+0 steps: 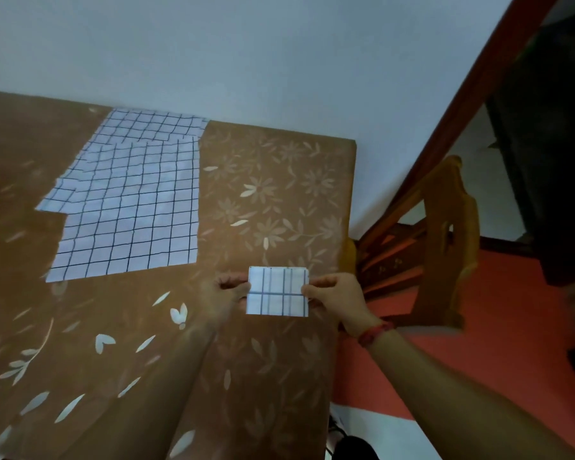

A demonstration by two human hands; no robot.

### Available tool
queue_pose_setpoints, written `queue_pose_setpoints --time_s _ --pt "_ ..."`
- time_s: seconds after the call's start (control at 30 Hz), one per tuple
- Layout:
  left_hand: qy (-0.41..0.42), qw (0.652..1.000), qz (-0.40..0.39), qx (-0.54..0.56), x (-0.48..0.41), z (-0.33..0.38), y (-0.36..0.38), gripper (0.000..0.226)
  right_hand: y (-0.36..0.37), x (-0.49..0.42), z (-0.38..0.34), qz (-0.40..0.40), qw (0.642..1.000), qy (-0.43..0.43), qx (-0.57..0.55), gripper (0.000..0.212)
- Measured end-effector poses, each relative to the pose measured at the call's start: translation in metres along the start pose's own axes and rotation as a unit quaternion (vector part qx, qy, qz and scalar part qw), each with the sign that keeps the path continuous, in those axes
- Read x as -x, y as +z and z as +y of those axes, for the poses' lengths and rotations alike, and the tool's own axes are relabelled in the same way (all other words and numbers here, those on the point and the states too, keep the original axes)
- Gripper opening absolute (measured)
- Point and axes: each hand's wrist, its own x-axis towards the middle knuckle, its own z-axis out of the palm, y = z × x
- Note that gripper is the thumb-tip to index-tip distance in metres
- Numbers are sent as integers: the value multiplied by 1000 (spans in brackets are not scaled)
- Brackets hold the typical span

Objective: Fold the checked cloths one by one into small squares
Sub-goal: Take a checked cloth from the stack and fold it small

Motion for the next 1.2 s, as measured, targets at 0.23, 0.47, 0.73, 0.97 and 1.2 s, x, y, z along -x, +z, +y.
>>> queue_pose_setpoints --time_s 0.23,0.47,0.73,0.97,1.2 --pt "-29 999 -2 -20 -20 -3 10 10 2 -10 9 34 998 14 47 14" --pt "-42 997 3 -59 -41 -11 17 16 12 -27 13 36 997 44 59 18" --pt "-50 994 -3 -93 -69 -23 25 14 20 -53 20 40 994 85 65 13" --pt "-39 993 0 -116 -81 -27 34 18 23 -66 19 43 992 94 75 22" --pt "-16 986 0 -167 -92 -34 34 20 25 -73 19 41 990 95 99 20"
